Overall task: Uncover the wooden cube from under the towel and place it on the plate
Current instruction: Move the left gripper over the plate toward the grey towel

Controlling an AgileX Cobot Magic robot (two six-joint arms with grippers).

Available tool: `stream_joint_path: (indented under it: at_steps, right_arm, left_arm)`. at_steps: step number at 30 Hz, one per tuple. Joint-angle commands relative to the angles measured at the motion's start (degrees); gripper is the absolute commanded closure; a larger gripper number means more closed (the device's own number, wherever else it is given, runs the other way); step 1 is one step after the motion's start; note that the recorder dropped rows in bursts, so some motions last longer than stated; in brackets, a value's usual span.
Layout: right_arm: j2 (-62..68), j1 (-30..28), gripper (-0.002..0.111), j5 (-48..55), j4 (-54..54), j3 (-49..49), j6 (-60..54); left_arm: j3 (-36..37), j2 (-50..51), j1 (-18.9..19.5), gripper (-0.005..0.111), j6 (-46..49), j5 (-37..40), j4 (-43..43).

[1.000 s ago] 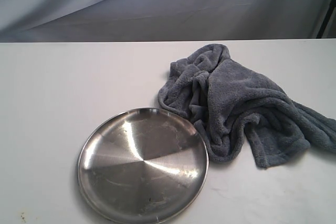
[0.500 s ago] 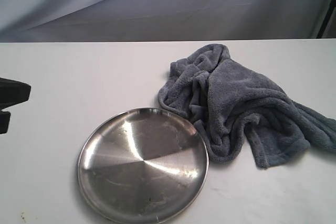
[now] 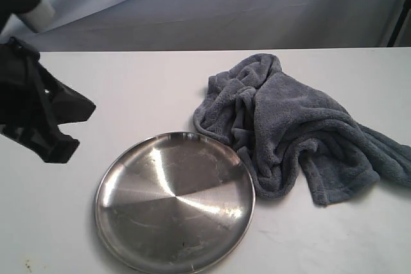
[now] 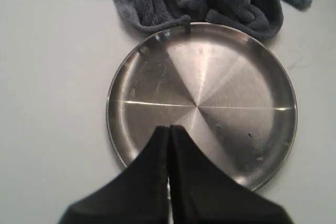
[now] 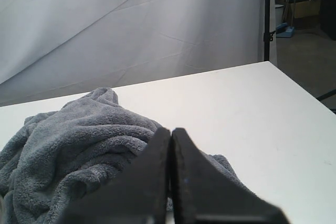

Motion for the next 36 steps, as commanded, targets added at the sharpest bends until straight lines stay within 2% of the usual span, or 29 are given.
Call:
stream_joint_path:
  at_steps: [1, 7, 11, 20, 25, 31, 36]
  right_arm:
    - [-0.3, 0.1, 0.108, 0.0, 0.3, 0.2, -0.4]
    - [-0.3, 0.1, 0.108, 0.0, 0.3, 0.2, -0.4]
    - [-0.3, 0.1, 0.108, 0.0, 0.3, 0.2, -0.4]
    - [-0.3, 0.1, 0.108, 0.0, 0.3, 0.2, -0.4]
    - [-0.3, 0.1, 0.108, 0.0, 0.3, 0.2, -0.4]
    - [-0.3, 0.1, 0.108, 0.0, 0.3, 0.2, -0.4]
    - [-0.3, 0.1, 0.108, 0.0, 0.3, 0.2, -0.4]
  left_arm:
    - [-4.5, 5.4, -7.1, 0.107, -6.7, 2.9, 8.0]
    - [-11.0, 14.0, -16.1, 0.107, -16.4, 7.2, 14.2]
    - [-16.4, 21.1, -20.1, 0.107, -16.4, 11.7, 14.2]
    - [-28.3, 34.3, -28.2, 0.107, -16.1, 13.0, 14.2]
    - [-36.6, 41.2, -29.9, 0.107, -16.1, 14.2, 12.3]
    - [-49.5, 50.0, -29.9, 0.107, -16.1, 22.7, 11.1]
    - [-60.0, 56.6, -29.9, 0.107, -16.1, 22.7, 11.0]
